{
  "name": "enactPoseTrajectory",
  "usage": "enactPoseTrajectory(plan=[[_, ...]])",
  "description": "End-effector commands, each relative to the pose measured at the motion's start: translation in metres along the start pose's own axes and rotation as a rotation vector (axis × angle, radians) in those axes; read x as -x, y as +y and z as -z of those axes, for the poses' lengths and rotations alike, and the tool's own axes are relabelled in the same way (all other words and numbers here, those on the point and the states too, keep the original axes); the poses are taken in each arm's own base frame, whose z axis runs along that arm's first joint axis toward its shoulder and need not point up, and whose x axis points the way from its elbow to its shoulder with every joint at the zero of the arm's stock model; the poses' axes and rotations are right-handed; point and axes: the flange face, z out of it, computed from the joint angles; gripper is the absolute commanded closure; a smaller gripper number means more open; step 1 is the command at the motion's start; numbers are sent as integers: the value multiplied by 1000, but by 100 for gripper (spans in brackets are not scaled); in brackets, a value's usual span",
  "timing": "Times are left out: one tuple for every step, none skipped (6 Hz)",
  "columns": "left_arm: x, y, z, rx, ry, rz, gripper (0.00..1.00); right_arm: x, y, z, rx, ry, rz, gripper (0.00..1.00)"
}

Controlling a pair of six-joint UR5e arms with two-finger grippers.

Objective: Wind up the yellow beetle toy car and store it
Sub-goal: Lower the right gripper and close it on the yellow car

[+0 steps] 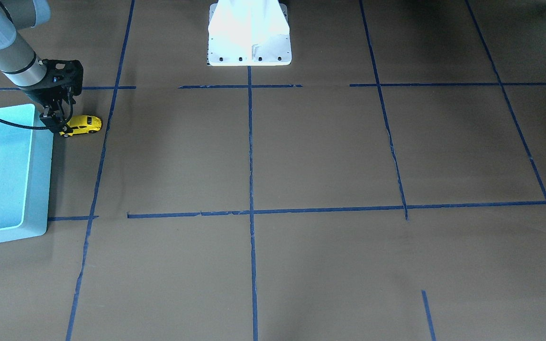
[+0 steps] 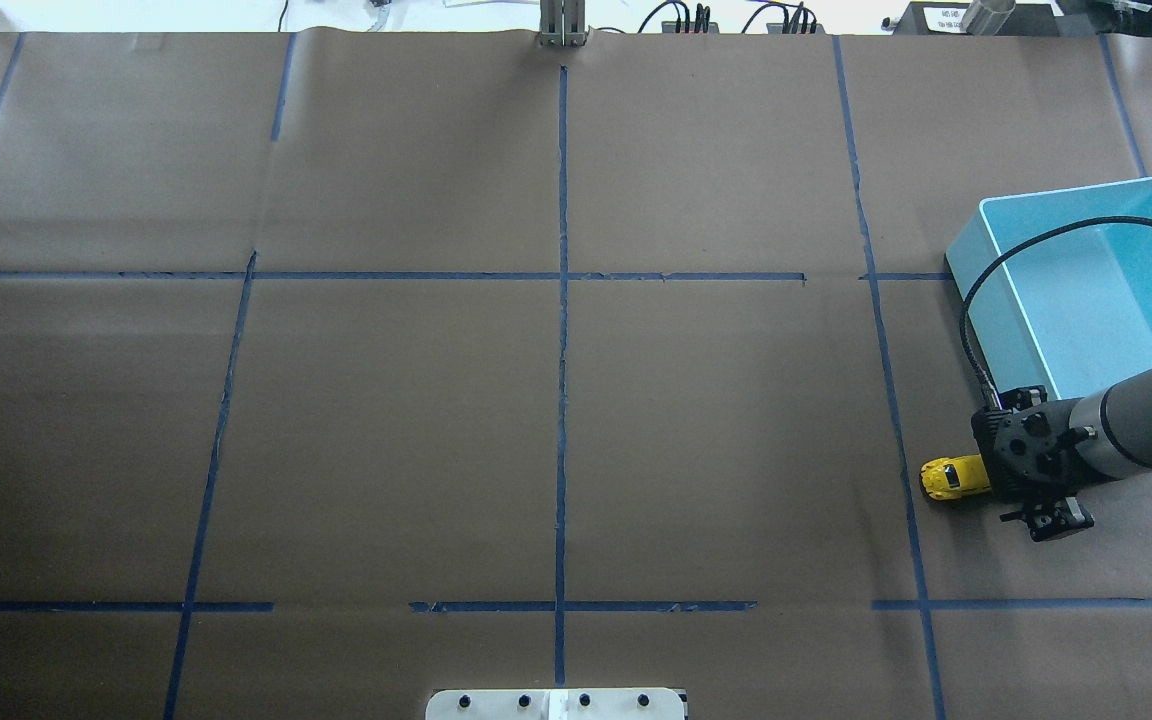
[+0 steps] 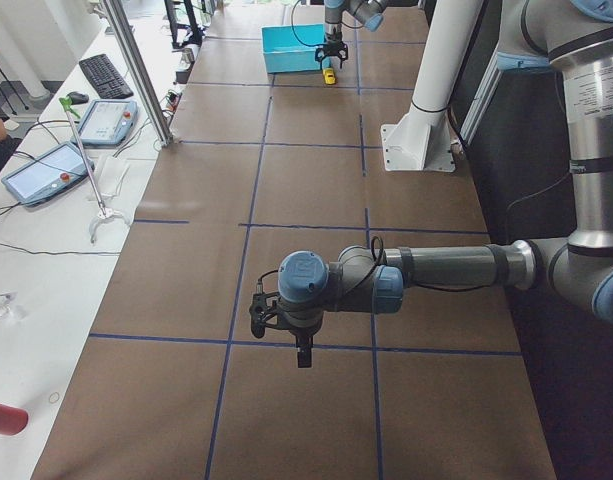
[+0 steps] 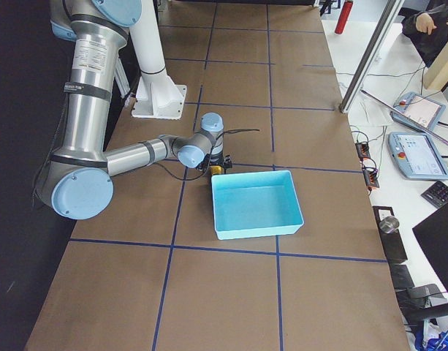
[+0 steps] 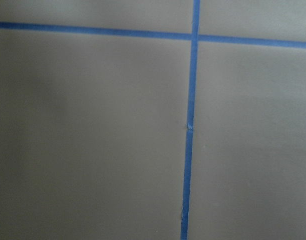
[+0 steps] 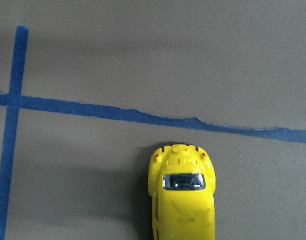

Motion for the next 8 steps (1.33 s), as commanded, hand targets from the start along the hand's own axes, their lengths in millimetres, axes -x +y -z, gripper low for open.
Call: enactPoseTrajectory(plan=[[3,3,1,-1,4,9,0,0,-1,-2,-3,2,4,0],[3,3,9,-19,8,14,0,2,-2,-8,0,-7,6,0],[11,24,15,-31,9,36,0,5,-5,-12,0,-18,13,0],[6,42,21,-35,9,34,0,6,-6,-13,0,-20,14,0],[5,44,22,-36,10,35,0,5,-12,-13,-6,-18,20,0],[3,39,24,-41,12,31,0,3,-13,-13,-7,-12,25,41],[-1,27,27,-49,9,22,0,2,-16,-12,-9,-8,31,81],[-8,2,33,-67,10,3,0,1,-17,-9,-13,-3,31,98]])
